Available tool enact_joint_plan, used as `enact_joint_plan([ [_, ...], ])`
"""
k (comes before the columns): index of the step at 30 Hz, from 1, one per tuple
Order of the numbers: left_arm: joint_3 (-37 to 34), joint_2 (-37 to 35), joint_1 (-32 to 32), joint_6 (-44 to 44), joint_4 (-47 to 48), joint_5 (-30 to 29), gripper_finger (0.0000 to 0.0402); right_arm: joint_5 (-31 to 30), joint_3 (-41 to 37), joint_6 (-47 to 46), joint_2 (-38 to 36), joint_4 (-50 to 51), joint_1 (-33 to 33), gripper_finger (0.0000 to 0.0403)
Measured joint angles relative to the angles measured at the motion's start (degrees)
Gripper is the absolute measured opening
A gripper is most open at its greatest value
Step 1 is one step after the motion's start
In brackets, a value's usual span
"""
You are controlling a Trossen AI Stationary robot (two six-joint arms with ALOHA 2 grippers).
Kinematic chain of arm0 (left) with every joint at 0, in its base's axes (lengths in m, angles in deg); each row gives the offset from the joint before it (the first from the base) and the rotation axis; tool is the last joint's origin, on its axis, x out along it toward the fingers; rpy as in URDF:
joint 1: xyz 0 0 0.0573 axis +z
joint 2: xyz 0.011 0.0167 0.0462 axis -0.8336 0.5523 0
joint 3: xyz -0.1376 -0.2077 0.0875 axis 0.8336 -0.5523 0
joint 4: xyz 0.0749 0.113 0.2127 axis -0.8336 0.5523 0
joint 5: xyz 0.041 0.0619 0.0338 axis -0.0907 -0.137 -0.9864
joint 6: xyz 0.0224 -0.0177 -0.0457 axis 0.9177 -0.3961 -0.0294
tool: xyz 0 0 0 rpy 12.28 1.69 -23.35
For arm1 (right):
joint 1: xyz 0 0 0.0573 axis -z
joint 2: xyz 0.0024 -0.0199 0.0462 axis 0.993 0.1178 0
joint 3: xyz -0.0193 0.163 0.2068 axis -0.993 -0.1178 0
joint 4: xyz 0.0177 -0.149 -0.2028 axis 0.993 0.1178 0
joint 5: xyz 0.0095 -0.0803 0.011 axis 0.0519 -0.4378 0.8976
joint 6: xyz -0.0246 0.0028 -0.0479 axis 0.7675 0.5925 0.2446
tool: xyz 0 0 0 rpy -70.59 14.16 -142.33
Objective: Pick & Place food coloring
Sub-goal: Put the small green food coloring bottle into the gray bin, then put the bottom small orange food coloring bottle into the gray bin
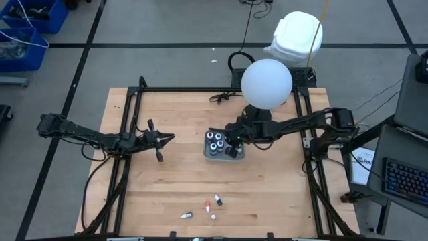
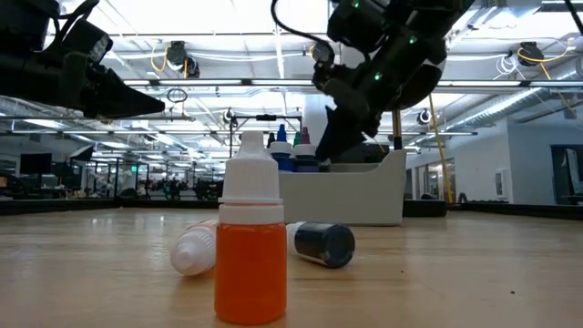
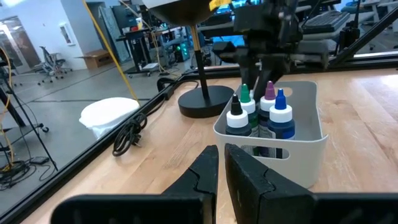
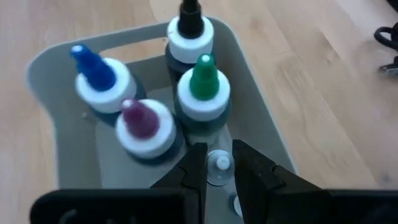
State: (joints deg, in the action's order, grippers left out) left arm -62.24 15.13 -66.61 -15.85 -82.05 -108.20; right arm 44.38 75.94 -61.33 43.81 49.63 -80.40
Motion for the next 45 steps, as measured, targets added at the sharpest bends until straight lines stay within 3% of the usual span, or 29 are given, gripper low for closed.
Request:
enact_joint_plan([
  [14,0.0,0.0,0.0,0.0,0.3,0.0,0.0037,0.0,0.0,-1.4,6.3,-0.8,1.3,0.0049],
  [26,0.0,0.0,0.0,-0.2,0.3,0.0,0.0037,1.7,0.0,-1.4,6.7,-0.6,1.4,0.0052],
  [38,0.0,0.0,0.0,-0.2,0.3,0.0,0.0037,1.2,0.0,-2.8,6.7,-0.6,1.4,0.0132],
  [45,0.0,0.0,0.0,-0.3,0.4,0.1,0.0037,1.2,-0.1,-2.6,2.1,0.2,1.5,0.0150],
])
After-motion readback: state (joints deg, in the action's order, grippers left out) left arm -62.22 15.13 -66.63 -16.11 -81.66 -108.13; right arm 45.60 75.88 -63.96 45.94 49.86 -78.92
